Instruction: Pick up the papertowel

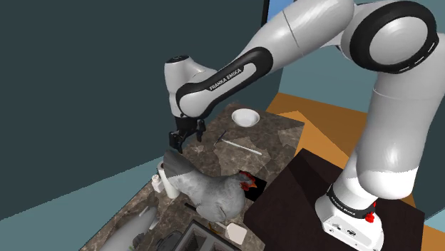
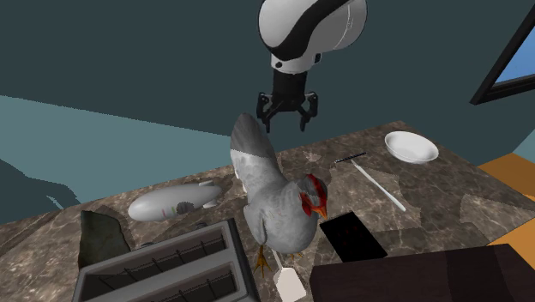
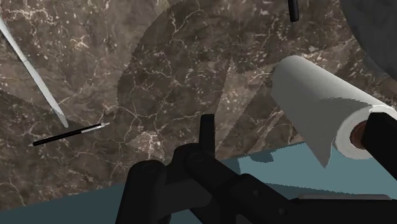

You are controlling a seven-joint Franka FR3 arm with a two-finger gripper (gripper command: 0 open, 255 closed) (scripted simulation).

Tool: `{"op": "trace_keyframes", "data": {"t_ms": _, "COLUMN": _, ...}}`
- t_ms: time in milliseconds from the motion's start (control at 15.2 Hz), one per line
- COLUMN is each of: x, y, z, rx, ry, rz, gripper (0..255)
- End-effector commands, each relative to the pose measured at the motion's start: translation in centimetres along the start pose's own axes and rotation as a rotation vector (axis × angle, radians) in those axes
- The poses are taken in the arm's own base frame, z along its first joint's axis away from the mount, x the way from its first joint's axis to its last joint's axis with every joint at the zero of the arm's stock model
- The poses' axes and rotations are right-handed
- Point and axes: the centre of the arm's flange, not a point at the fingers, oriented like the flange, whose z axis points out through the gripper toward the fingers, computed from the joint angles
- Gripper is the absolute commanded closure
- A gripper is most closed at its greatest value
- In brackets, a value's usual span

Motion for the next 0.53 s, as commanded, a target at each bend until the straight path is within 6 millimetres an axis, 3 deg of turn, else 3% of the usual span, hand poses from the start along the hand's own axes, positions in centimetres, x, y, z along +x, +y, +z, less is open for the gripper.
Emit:
{"op": "trace_keyframes", "data": {"t_ms": 0, "x": 1.2, "y": -1.9, "z": 1.1, "rx": 0.005, "ry": -0.002, "rz": 0.006, "gripper": 0}}
{"op": "trace_keyframes", "data": {"t_ms": 462, "x": 6.1, "y": -8.4, "z": 5.2, "rx": 0.020, "ry": -0.008, "rz": 0.023, "gripper": 0}}
